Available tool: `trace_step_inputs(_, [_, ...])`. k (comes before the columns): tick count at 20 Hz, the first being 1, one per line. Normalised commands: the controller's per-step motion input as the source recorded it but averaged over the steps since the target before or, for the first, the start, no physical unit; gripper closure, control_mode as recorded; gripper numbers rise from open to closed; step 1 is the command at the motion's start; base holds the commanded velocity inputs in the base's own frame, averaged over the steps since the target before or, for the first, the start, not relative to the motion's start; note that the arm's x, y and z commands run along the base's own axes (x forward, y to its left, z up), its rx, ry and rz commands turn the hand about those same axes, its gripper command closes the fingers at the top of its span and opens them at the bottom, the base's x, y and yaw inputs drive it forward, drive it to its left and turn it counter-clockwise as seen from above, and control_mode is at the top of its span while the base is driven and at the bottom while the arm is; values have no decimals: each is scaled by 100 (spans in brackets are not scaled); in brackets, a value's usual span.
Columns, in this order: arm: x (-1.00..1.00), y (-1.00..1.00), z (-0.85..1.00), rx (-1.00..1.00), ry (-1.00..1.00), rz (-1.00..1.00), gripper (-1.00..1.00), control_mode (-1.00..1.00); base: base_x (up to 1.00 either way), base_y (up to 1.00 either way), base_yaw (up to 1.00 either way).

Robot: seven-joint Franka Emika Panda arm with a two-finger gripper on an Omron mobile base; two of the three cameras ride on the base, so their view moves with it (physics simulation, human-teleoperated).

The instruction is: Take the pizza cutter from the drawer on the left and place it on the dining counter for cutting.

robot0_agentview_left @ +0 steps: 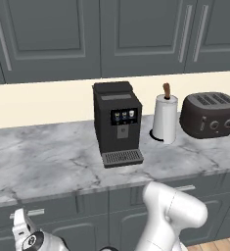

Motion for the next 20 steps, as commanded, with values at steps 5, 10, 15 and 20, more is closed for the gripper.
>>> trace_step_inputs(5, [-11,0,-5,0,-4,0,100,-100,0,0,0])
trace_step_inputs(10, [-85,0,-8,0,0,0,100,-100,0,0,0])
trace_step_inputs(15, [-100,0,-6,0,0,0,100,-100,0,0,0])
trace_step_inputs(20, [-97,1,-6,0,0,0,100,-100,0,0,0])
